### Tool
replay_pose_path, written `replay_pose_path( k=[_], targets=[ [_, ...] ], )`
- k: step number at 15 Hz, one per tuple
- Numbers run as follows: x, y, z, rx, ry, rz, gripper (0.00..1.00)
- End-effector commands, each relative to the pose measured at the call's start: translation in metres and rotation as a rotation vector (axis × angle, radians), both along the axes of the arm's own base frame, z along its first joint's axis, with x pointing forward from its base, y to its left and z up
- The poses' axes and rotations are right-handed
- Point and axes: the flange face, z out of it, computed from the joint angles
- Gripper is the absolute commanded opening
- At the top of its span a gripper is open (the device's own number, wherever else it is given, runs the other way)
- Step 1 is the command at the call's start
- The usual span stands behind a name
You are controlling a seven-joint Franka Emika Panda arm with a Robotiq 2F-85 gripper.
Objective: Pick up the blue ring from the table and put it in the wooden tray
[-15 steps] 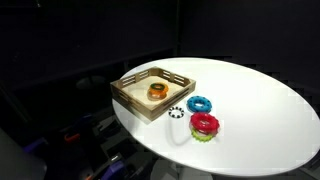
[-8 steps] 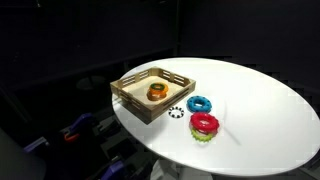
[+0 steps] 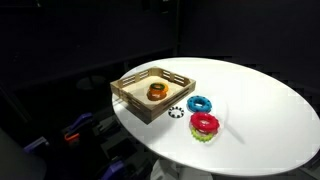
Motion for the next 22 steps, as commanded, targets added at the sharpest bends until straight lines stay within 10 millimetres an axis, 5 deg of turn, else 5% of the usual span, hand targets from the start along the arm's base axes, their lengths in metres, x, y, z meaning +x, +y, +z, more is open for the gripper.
replay_pose_path(
  k=[1,12,22],
  targets=[
    [0.0,0.0,0.001,0.0,0.0,0.0,1.0],
    [0.033,-0.017,-0.005,0.006,-0.08,-0.162,1.0],
    [0.093,-0.062,-0.082,0.018,0.058,-0.232,1.0]
  ],
)
